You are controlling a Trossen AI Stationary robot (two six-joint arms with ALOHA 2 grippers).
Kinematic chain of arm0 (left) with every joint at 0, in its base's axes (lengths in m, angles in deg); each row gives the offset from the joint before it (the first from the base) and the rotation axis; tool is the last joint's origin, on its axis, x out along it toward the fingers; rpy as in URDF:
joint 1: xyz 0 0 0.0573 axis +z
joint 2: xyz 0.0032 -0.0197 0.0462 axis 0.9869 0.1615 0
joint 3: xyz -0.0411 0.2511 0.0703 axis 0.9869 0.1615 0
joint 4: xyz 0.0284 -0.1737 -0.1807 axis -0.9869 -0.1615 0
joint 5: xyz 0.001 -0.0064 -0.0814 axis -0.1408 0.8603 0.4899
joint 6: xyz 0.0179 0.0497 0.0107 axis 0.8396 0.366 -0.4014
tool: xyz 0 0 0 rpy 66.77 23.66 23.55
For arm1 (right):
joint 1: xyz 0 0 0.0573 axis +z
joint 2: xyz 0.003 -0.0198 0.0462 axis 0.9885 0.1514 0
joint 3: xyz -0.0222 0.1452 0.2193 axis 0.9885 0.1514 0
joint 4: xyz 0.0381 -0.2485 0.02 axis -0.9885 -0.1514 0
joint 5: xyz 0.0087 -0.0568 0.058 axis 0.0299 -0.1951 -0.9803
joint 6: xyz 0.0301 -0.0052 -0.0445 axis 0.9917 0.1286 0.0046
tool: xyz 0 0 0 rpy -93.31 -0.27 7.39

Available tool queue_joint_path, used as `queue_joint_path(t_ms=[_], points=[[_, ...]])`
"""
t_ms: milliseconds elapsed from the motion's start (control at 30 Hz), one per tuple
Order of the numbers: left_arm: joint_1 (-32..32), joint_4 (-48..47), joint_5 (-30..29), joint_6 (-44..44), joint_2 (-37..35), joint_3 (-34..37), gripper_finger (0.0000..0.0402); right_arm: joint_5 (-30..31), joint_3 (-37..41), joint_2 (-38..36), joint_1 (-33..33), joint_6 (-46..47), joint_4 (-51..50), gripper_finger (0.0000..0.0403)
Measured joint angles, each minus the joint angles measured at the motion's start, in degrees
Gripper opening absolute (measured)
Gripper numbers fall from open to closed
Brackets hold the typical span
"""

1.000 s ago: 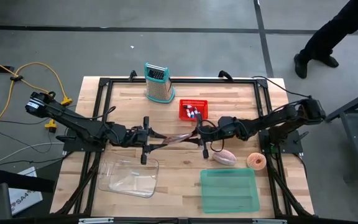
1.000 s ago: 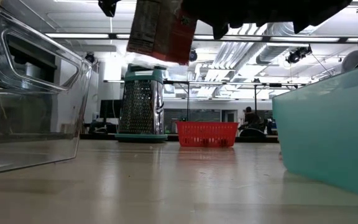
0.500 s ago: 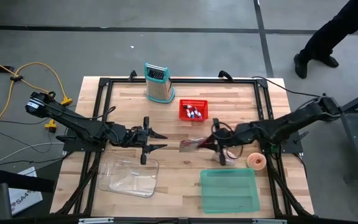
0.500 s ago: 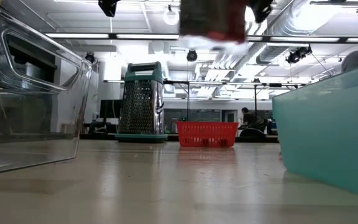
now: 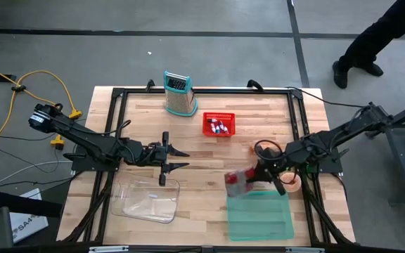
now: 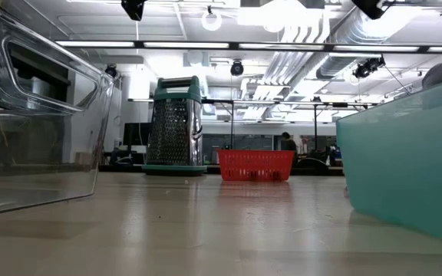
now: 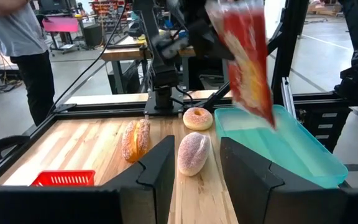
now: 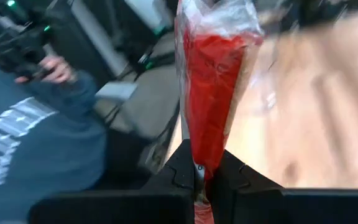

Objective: Pick & Place Food Item
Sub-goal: Put the popcorn bag into the green bin

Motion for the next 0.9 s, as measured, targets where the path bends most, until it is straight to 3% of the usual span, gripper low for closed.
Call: queue_joint_path(t_ms=[500,900], points=[[-0.01,0.02,-0.04,-1.19,-0.01,0.00,0.0124,-16.97,0.00,0.11,0.16,22.91,-12.89,0.0011],[-0.02,0.00,-0.17,-1.46,0.00,0.00,0.0124,-16.96,0.00,8.55,4.88,28.38,-15.67,0.0011]])
